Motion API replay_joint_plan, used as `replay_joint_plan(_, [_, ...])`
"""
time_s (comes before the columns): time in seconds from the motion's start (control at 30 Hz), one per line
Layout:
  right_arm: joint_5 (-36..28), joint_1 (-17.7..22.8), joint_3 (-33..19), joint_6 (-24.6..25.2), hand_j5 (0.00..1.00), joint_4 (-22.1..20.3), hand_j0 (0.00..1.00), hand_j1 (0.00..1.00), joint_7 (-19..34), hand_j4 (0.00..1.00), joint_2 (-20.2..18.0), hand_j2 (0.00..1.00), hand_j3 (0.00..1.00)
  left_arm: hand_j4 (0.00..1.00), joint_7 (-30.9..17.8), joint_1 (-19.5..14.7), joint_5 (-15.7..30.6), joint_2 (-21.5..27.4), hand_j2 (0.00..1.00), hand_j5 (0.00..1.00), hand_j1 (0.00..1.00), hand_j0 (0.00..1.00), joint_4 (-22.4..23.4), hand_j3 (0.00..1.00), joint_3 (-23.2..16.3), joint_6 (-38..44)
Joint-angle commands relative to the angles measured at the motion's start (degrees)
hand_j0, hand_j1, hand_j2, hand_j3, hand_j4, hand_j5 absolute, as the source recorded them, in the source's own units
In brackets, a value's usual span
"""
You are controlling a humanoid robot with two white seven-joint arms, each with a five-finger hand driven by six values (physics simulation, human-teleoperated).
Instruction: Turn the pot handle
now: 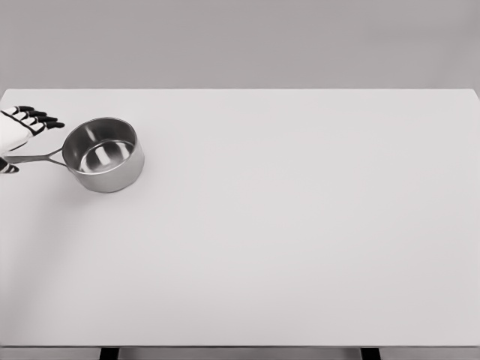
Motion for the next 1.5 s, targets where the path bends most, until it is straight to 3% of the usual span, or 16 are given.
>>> replay_joint_plan(0.0, [0.0,0.0,0.0,0.0,1.0,0.0,1.0,1.0,0.0,1.0,0.0,1.0,1.0,1.0,0.0,0.0,0.3,-0.4,1.0,1.0,1.0,1.0,0.8,1.0,0.1,0.1])
replay_joint_plan(1.47, [0.0,0.0,0.0,0.0,1.0,0.0,1.0,1.0,0.0,1.0,0.0,1.0,1.0,1.0,0.0,-8.9,-0.1,-4.9,1.0,1.0,1.0,1.0,16.2,1.0,-0.8,0.1])
